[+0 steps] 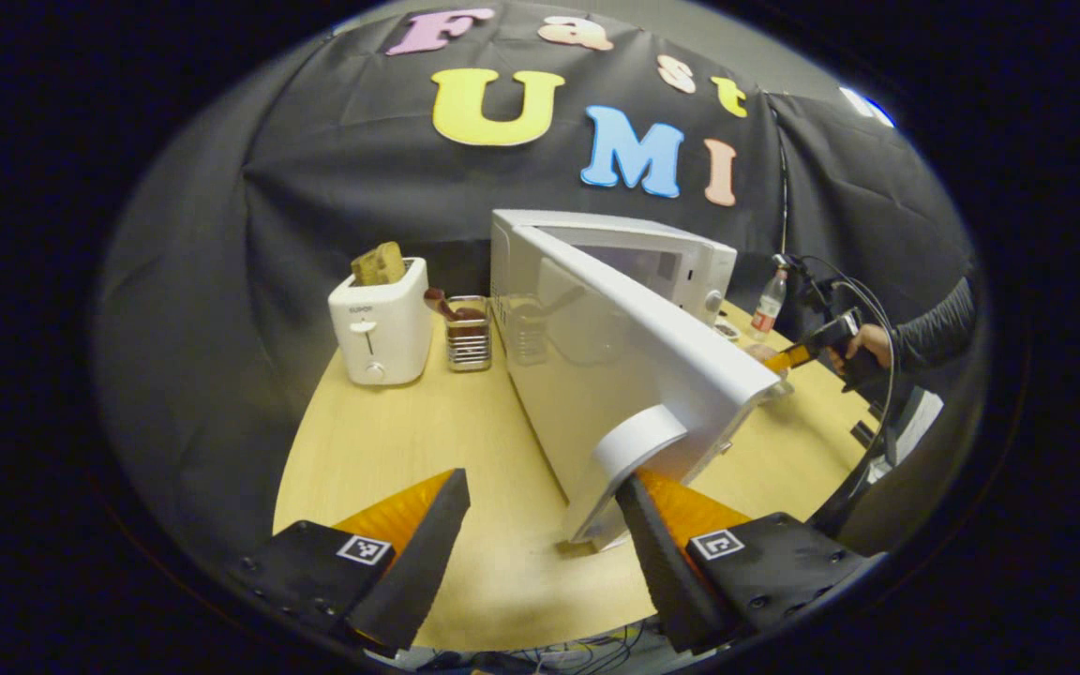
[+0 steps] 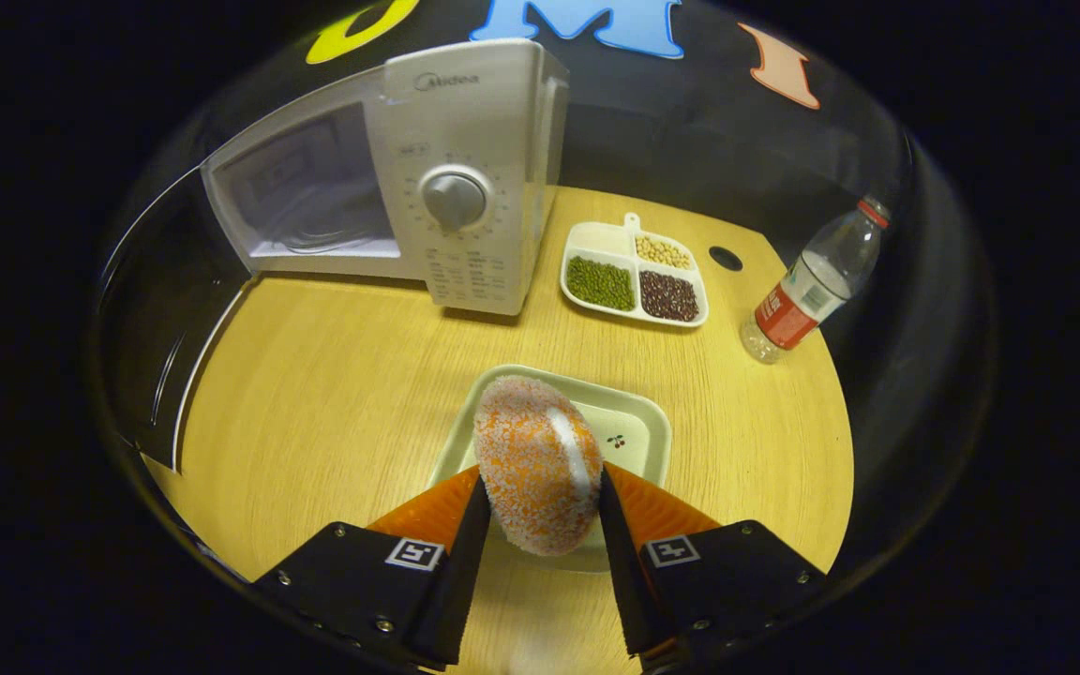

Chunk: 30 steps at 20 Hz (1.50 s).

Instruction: Open the microwave oven with the left hand, put the food in, and close the microwave oven.

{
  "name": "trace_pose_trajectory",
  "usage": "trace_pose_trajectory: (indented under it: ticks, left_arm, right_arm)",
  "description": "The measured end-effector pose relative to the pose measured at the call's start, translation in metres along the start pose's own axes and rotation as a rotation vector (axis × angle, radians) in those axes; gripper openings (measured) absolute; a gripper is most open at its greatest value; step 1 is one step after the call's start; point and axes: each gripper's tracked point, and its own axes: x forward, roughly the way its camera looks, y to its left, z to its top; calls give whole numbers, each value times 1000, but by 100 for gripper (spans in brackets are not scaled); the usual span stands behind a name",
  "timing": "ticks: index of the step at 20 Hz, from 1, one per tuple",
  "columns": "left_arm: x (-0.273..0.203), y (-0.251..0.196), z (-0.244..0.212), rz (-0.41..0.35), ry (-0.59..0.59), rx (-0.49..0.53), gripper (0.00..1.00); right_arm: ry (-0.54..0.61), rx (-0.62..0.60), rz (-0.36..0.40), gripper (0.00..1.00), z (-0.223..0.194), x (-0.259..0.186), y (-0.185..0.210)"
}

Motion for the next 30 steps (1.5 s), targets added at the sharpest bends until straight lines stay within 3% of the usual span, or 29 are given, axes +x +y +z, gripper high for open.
trace_pose_trajectory:
  ticks: [4,8,12,14,16,21,24,28,30]
  left_arm:
    - [-39,-8,29,111,-88,43,97]
    - [-84,-32,97,135,-273,-41,97]
    - [-125,-48,176,177,-449,-36,97]
    - [-138,-46,205,256,-501,-23,93]
    - [-150,-50,226,328,-541,-9,99]
    - [-150,-100,261,300,-580,-16,96]
    - [-150,-128,271,299,-602,-1,96]
    - [-167,-156,303,305,-664,3,99]
    - [-177,-156,318,324,-692,-12,94]
  right_arm:
    - [-89,-54,29,64,15,-36,29]
    - [-176,-40,68,63,33,-65,60]
    - [-276,-58,94,64,59,-88,83]
    - [-320,-69,113,63,73,-95,93]
    - [-361,-81,132,64,87,-102,100]
    - [-452,-204,90,63,115,-107,106]
    - [-472,-276,119,64,127,-98,124]
    - [-496,-344,139,63,148,-72,143]
    - [-493,-402,131,63,154,-52,150]
